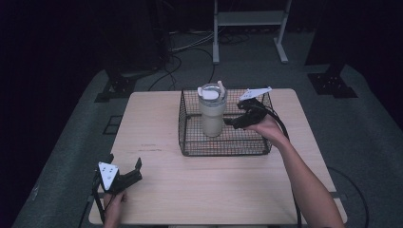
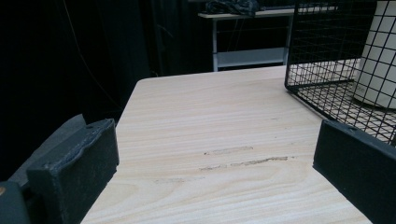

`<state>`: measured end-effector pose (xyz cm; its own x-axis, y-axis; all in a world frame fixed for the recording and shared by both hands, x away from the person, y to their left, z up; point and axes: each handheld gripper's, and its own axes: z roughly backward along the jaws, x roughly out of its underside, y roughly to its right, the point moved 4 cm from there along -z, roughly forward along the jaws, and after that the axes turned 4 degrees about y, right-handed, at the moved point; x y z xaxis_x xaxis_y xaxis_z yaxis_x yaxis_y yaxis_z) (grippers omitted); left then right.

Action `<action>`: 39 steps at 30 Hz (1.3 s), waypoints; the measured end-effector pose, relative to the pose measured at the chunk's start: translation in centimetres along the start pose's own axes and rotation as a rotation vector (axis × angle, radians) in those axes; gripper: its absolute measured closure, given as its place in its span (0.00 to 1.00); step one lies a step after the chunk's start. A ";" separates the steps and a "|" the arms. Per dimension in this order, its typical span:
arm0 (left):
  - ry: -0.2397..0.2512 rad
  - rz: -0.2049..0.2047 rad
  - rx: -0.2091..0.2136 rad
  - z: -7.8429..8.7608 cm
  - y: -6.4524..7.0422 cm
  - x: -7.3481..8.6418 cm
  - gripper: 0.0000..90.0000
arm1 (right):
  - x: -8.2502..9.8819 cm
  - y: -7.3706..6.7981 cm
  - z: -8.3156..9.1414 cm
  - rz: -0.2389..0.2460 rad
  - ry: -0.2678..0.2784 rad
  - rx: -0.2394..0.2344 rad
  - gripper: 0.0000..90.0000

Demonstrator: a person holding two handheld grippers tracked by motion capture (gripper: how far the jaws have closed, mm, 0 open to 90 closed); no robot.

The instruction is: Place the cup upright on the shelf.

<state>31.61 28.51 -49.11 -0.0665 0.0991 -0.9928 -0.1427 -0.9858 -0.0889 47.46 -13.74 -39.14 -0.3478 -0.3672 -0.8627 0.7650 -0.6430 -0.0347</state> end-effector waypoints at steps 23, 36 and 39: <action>-0.002 -0.002 -0.001 0.0 0.0 0.0 0.00 | 1.3 -1.7 3.5 0.018 0.026 -0.004 0.10; -0.003 -0.005 -0.002 0.0 0.0 0.0 0.00 | 2.7 -3.4 5.4 0.040 0.015 -0.026 0.10; -0.001 -0.003 -0.003 -0.1 0.0 0.0 0.00 | 3.0 -3.7 5.8 0.043 0.013 -0.030 0.10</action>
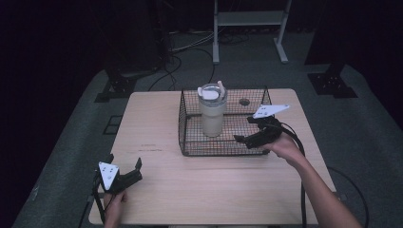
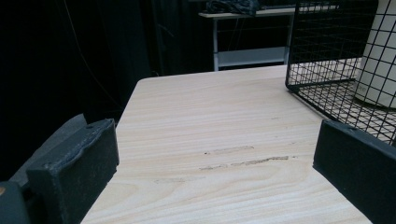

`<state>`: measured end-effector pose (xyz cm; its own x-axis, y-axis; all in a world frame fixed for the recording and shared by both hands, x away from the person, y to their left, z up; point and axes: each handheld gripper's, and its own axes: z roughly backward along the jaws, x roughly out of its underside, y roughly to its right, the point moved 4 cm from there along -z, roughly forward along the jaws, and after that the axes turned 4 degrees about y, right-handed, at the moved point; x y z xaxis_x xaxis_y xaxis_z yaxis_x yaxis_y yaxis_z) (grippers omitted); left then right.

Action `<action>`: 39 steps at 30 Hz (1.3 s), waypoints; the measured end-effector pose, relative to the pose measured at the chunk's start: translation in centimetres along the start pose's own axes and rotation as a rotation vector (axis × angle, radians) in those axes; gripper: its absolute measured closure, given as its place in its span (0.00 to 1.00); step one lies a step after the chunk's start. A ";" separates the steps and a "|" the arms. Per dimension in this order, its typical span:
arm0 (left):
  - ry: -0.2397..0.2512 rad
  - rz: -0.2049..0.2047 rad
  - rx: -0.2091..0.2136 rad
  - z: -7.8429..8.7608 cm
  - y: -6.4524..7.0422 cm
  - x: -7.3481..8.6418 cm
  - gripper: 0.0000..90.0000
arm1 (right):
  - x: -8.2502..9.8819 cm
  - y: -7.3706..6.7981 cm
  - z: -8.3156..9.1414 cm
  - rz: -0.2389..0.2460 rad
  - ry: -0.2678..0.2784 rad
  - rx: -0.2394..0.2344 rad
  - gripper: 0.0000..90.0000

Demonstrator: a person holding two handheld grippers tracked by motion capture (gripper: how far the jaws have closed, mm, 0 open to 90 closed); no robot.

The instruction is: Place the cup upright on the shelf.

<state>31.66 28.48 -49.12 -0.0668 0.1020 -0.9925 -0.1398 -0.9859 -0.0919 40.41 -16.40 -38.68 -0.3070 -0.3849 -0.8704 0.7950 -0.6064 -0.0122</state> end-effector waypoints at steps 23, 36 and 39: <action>-0.004 -0.002 -0.001 0.0 0.0 0.0 0.00 | 3.1 -1.0 3.0 -0.034 0.017 -0.006 0.10; -0.003 -0.003 -0.002 0.0 0.0 0.0 0.00 | 5.6 -1.2 4.6 -0.054 0.029 0.006 0.10; -0.003 -0.004 -0.002 0.0 0.0 0.0 0.00 | 6.1 -1.3 5.0 -0.059 0.033 0.009 0.10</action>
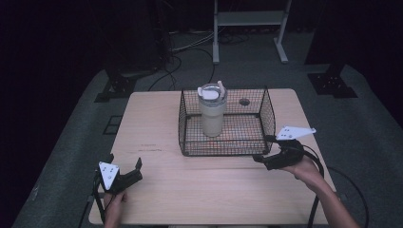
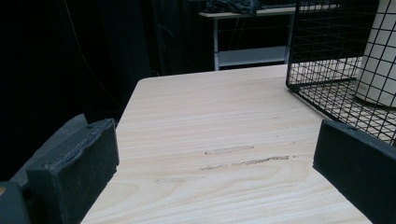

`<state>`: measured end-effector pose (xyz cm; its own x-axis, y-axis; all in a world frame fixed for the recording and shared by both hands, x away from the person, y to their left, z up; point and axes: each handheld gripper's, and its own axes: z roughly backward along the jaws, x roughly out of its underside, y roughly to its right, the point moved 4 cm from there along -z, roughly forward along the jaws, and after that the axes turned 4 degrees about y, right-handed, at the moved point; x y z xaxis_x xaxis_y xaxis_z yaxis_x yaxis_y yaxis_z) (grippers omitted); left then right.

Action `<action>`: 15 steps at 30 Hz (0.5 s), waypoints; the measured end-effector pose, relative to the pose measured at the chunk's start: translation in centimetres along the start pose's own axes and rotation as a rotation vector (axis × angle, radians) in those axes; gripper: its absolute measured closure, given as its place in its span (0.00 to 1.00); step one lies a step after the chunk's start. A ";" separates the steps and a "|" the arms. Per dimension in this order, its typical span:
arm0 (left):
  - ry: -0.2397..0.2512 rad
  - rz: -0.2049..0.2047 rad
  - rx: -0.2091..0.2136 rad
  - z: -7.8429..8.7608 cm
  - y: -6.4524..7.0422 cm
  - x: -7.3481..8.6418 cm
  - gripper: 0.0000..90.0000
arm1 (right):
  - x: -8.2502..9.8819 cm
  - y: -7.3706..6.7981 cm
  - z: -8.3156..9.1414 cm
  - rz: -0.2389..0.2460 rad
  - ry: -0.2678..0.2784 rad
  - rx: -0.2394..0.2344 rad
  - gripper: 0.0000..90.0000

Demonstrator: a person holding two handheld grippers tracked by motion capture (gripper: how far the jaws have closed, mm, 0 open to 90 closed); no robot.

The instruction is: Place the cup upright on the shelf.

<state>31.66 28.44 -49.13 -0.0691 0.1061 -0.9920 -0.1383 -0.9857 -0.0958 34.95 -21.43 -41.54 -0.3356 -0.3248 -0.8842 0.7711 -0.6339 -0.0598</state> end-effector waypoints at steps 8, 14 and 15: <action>-0.001 -0.005 0.001 0.0 0.0 0.0 0.00 | 2.1 -0.4 0.5 -0.008 -0.010 0.008 0.10; -0.003 -0.010 0.001 0.0 0.1 0.0 0.00 | 3.5 -0.6 0.8 -0.021 -0.008 0.017 0.10; -0.003 -0.010 0.001 0.0 0.1 0.0 0.00 | 3.8 -0.7 0.9 -0.020 -0.003 0.024 0.10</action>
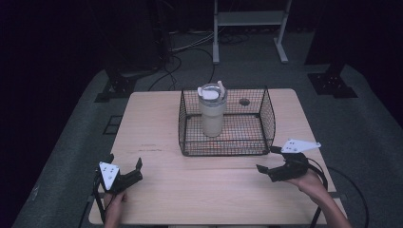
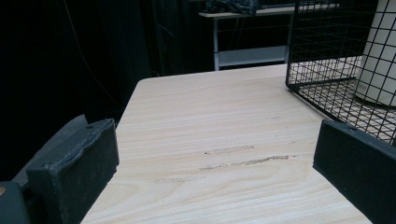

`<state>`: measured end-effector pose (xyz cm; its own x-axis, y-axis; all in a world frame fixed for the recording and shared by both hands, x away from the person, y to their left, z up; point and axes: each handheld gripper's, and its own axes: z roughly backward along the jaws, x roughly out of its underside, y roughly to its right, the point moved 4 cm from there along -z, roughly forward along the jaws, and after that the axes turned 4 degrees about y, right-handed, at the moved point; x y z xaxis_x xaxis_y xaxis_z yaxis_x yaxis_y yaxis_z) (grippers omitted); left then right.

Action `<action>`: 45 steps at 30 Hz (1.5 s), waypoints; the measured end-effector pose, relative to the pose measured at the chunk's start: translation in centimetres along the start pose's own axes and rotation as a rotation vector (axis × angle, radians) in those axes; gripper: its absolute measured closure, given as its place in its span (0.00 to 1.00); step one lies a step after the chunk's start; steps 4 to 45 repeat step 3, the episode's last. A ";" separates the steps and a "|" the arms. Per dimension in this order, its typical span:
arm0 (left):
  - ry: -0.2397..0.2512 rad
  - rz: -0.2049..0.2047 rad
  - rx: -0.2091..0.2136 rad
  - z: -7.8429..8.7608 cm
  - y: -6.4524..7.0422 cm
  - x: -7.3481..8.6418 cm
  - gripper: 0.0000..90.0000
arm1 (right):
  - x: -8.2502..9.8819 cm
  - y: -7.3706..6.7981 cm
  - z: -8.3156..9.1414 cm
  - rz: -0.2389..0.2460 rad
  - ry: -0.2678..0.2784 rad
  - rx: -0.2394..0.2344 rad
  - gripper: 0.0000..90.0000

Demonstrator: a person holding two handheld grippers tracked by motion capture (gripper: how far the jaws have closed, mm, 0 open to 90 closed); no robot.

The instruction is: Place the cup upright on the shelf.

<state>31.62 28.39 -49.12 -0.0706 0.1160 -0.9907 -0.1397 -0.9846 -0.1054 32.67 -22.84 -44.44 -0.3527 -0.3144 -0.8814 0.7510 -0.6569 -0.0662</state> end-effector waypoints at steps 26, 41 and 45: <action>0.000 0.001 0.001 0.0 0.0 0.0 0.00 | 0.9 -0.4 0.4 -0.012 0.029 0.009 0.10; 0.000 0.001 0.001 0.0 0.0 0.0 0.00 | 0.9 -0.4 0.4 -0.012 0.029 0.009 0.10; 0.000 0.001 0.001 0.0 0.0 0.0 0.00 | 0.9 -0.4 0.4 -0.012 0.029 0.009 0.10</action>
